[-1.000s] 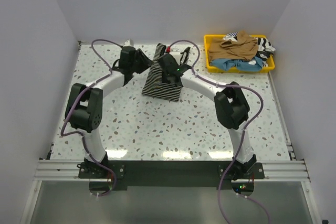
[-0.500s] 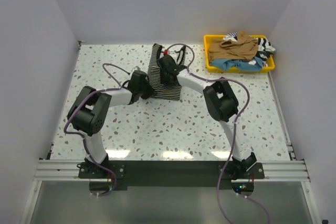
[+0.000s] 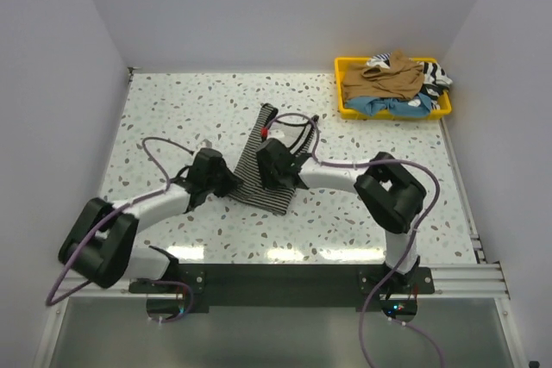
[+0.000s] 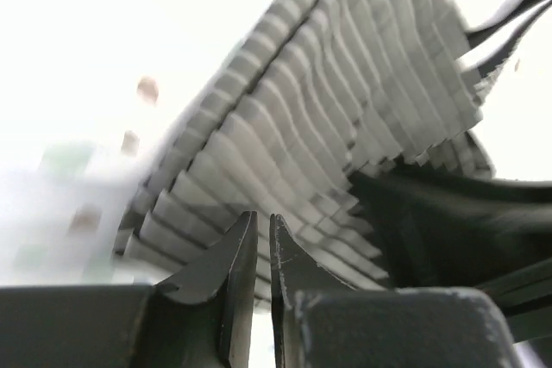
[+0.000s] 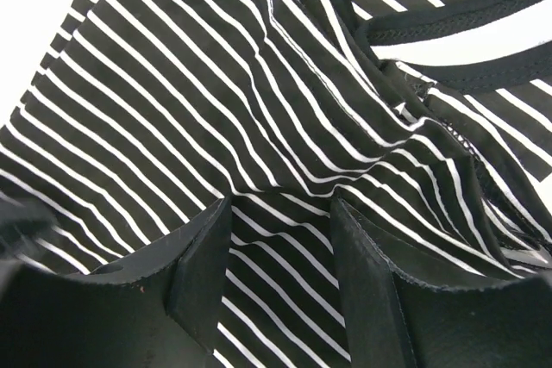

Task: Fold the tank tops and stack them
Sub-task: Fold the tank top

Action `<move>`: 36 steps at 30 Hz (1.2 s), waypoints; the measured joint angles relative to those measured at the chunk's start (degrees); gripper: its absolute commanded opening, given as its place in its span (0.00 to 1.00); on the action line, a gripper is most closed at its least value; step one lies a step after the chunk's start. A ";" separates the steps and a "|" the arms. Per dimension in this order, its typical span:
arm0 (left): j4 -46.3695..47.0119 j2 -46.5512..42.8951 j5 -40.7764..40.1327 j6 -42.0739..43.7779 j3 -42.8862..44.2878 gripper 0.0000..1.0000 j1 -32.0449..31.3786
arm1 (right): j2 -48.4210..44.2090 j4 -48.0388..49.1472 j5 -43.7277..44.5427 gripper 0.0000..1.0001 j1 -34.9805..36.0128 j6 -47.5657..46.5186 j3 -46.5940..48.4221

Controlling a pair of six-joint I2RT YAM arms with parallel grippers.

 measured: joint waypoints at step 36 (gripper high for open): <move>-12.70 3.48 1.77 23.61 9.27 0.46 -2.82 | -26.18 -10.40 10.16 0.64 7.13 6.49 -14.23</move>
